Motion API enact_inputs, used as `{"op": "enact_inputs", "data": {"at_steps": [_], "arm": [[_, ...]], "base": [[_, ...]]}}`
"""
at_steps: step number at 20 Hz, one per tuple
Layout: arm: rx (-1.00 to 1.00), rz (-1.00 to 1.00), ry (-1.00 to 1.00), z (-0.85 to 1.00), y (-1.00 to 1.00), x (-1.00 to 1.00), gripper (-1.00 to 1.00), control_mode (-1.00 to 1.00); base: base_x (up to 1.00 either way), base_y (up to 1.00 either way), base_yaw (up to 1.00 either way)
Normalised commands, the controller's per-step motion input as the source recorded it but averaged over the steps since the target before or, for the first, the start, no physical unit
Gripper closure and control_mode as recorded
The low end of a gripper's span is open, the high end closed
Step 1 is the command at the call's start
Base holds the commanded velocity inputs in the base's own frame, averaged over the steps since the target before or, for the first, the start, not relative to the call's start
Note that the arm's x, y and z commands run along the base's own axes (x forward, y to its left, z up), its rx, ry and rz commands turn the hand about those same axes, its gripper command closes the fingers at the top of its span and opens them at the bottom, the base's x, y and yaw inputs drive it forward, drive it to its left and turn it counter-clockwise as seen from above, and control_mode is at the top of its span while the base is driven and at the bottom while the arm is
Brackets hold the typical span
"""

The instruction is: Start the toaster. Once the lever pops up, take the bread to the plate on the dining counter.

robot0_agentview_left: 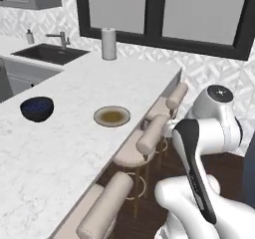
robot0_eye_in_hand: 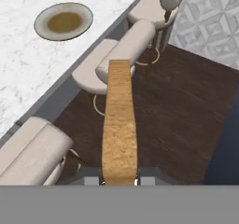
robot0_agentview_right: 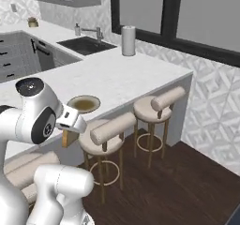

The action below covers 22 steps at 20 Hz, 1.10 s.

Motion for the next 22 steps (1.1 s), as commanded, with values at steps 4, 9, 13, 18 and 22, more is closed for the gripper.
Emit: {"op": "enact_inputs", "data": {"at_steps": [4, 9, 13, 18, 22], "arm": [[0.00, 0.00, 0.00, 0.00, 0.00, 0.00, 1.00, 1.00], [0.00, 0.00, 0.00, 0.00, 0.00, 0.00, 1.00, 1.00], [0.00, 0.00, 0.00, 0.00, 0.00, 0.00, 1.00, 1.00], [0.00, 0.00, 0.00, 0.00, 0.00, 0.00, 1.00, 1.00], [0.00, 0.00, 0.00, 0.00, 0.00, 0.00, 1.00, 1.00]], "base": [[0.31, -0.88, 0.69], [0.05, -1.00, 0.64], [0.17, -1.00, 0.63], [0.38, -0.40, 0.57], [0.66, 0.00, 0.33]]}}
